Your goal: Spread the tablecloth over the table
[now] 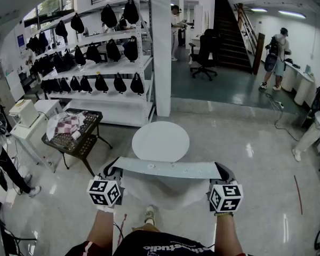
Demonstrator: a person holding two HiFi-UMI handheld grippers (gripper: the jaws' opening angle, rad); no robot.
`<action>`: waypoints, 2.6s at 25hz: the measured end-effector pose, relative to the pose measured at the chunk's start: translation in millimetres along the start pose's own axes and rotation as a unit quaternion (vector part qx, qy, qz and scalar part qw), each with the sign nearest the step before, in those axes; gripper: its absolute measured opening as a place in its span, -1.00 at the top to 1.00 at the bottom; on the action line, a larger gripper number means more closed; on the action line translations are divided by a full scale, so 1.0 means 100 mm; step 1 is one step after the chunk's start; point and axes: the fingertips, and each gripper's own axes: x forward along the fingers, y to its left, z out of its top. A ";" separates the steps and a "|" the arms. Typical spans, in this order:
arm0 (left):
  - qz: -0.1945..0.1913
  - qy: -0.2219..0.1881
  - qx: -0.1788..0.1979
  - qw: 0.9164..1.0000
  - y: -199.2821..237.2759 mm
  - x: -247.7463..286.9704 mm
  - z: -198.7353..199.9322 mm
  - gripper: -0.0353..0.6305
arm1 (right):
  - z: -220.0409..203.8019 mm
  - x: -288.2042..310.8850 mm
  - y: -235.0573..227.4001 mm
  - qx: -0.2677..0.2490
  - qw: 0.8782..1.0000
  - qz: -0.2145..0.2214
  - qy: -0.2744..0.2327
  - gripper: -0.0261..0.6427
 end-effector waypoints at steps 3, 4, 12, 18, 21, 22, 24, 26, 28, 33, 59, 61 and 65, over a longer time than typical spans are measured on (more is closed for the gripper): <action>0.004 0.000 -0.002 1.000 0.00 0.00 0.00 0.84 | 0.00 0.02 0.00 -0.001 1.000 0.002 -0.001 0.84; 0.005 0.001 -0.003 1.000 0.00 0.00 0.00 0.84 | 0.00 0.02 0.00 -0.001 1.000 0.002 -0.001 0.84; -0.002 -0.003 -0.001 1.000 0.01 0.02 0.04 0.84 | 0.02 0.00 0.00 0.000 1.000 -0.003 -0.007 0.84; -0.005 -0.005 -0.003 1.000 0.02 0.05 0.05 0.84 | 0.03 0.00 0.01 0.003 1.000 -0.005 -0.010 0.84; -0.006 -0.006 -0.005 1.000 0.03 0.06 0.08 0.84 | 0.07 0.01 0.02 0.007 1.000 -0.006 -0.013 0.84; -0.006 -0.005 -0.006 1.000 0.03 0.06 0.08 0.84 | 0.07 0.01 0.02 0.007 1.000 -0.005 -0.013 0.84; -0.006 -0.006 -0.008 1.000 0.05 0.05 0.06 0.84 | 0.06 0.03 0.04 0.007 1.000 -0.004 -0.013 0.84; -0.004 -0.007 -0.010 1.000 0.09 0.05 0.03 0.84 | 0.05 0.05 0.07 0.007 1.000 -0.002 -0.013 0.84; -0.003 -0.007 -0.010 1.000 0.12 0.05 0.04 0.84 | 0.06 0.06 0.09 0.007 1.000 -0.001 -0.013 0.84; 0.003 -0.007 -0.011 1.000 0.17 0.04 0.06 0.84 | 0.09 0.11 0.13 0.008 1.000 0.002 -0.013 0.83; 0.014 0.004 -0.010 1.000 0.53 0.34 0.13 0.84 | 0.32 0.61 0.24 0.006 1.000 0.012 -0.018 0.83; 0.013 0.005 -0.012 1.000 0.56 0.39 0.13 0.84 | 0.32 0.66 0.25 0.007 1.000 0.013 -0.017 0.83; 0.008 0.004 -0.012 1.000 0.60 0.52 0.17 0.84 | 0.35 0.75 0.22 0.011 1.000 0.009 -0.017 0.83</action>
